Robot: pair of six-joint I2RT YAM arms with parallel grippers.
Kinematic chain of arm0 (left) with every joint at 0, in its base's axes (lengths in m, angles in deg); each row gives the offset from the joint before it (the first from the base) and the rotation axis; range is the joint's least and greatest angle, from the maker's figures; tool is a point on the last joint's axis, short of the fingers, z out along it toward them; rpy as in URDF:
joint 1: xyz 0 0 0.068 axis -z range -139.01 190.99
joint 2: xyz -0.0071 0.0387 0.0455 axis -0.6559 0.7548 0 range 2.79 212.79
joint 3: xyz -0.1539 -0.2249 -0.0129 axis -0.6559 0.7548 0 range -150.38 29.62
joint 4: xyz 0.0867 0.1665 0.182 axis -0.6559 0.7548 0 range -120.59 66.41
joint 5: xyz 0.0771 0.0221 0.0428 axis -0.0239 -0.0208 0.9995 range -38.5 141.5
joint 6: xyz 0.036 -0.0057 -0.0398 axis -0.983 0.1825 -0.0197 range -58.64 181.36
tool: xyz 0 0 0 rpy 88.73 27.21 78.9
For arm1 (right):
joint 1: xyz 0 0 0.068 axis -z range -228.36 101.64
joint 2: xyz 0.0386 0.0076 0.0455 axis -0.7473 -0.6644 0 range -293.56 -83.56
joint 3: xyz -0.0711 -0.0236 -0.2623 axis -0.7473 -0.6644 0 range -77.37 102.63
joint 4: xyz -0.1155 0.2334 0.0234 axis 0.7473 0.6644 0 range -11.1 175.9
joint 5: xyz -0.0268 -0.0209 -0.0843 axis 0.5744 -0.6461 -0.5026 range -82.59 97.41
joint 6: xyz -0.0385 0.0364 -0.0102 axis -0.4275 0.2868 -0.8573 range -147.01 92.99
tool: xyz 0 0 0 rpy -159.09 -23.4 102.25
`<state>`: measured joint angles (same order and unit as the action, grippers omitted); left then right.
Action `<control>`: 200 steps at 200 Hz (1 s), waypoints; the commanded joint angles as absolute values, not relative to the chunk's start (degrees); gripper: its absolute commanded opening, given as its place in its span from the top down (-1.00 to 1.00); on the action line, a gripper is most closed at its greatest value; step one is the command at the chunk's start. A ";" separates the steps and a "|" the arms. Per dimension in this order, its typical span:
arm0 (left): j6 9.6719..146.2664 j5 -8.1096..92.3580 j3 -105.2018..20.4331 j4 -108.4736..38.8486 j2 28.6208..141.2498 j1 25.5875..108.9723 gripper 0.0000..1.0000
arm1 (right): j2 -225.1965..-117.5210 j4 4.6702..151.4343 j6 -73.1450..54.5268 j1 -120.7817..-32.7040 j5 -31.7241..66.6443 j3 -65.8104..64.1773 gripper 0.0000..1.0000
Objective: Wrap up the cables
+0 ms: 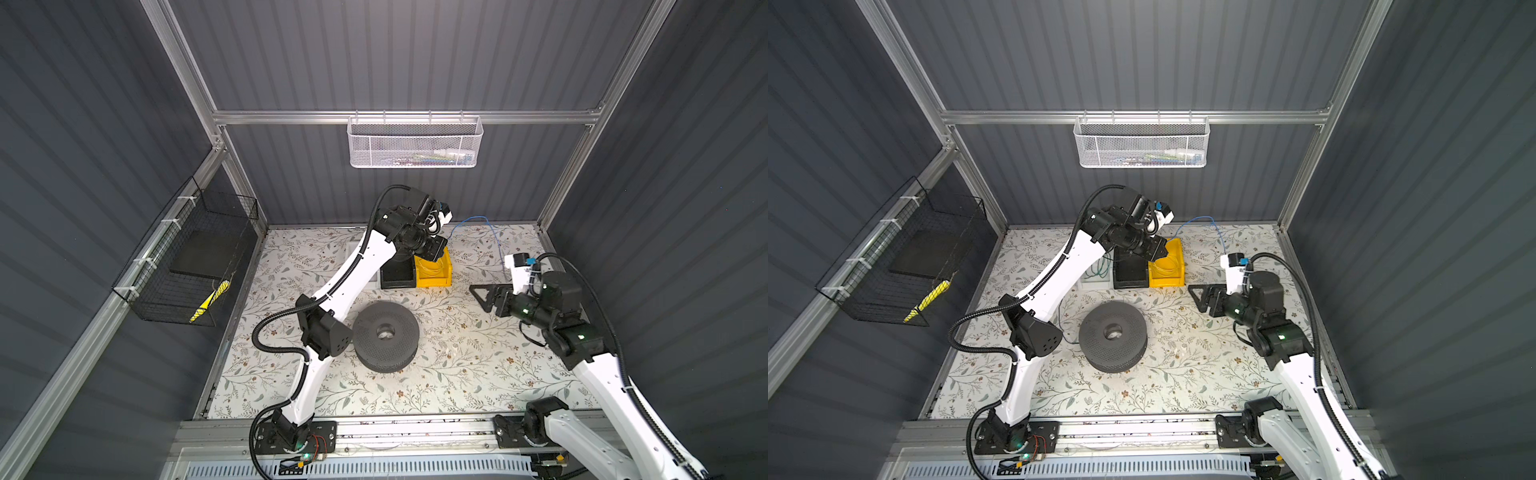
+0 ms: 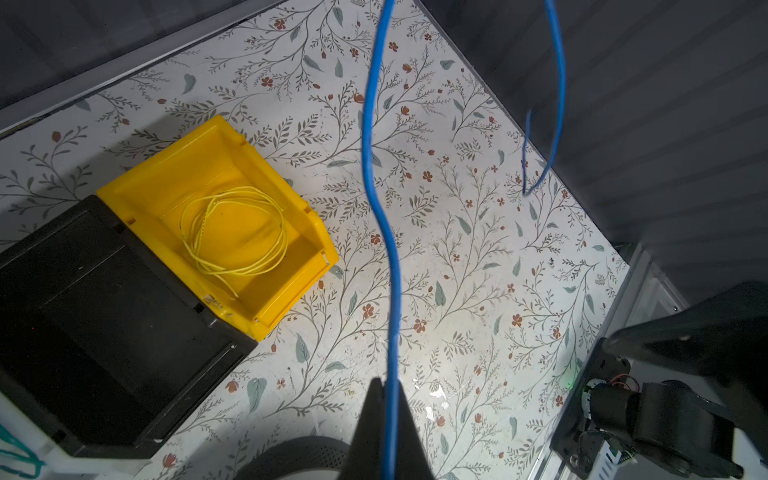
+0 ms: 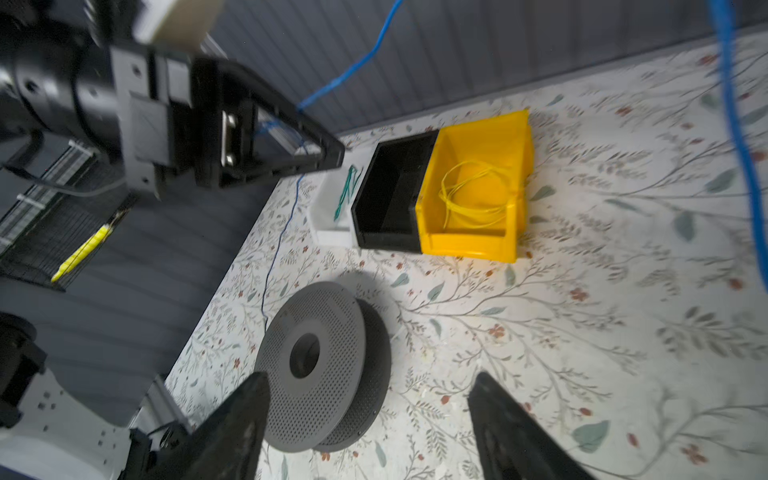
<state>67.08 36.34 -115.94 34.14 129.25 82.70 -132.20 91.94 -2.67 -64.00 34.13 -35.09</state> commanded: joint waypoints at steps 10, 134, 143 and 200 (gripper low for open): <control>64.92 36.19 -118.10 36.89 124.22 82.18 1.00 | -135.42 78.35 1.89 -69.64 33.52 -37.40 -0.54; 58.14 30.59 -118.21 40.47 118.51 78.55 1.00 | -141.05 72.85 1.69 -73.22 34.83 -39.31 -0.55; 59.54 27.76 -117.42 38.92 118.24 78.26 1.00 | -140.79 73.01 1.43 -73.30 34.90 -39.32 -0.55; 70.17 15.02 -119.47 30.35 120.03 76.49 1.00 | -141.50 72.24 1.55 -74.00 36.73 -40.10 -0.56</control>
